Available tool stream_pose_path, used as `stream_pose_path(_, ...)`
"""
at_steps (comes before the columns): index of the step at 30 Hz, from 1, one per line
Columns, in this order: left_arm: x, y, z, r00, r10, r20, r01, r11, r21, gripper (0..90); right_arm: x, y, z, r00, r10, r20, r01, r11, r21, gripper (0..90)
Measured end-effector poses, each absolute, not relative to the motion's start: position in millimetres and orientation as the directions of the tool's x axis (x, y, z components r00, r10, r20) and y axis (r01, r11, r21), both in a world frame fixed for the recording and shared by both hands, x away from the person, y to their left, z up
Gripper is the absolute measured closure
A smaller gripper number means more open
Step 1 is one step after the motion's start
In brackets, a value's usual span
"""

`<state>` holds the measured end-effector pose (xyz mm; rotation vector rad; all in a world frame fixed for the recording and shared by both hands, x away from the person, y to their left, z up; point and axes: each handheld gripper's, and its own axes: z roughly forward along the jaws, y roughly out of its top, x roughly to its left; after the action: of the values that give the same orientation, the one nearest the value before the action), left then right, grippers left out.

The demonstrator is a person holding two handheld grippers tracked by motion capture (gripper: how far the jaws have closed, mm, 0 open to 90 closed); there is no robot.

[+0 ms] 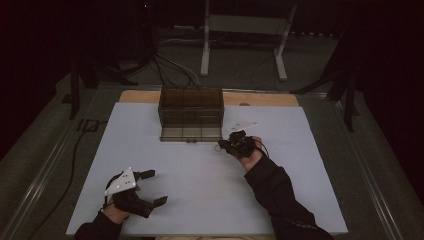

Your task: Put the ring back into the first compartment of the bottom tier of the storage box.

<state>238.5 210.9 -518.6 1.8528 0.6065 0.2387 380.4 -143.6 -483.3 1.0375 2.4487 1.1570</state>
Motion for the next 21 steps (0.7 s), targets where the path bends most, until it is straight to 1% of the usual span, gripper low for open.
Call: stream_pose_path(21, 238.4, 211.3, -518.4, 0.848, 0.515, -0.123, 0.288, -0.253, 0.924, 0.7, 389.7, -121.4, -466.8, -0.735, 0.674, 0.079, 0.475, 0.427, 0.77, 88.2)
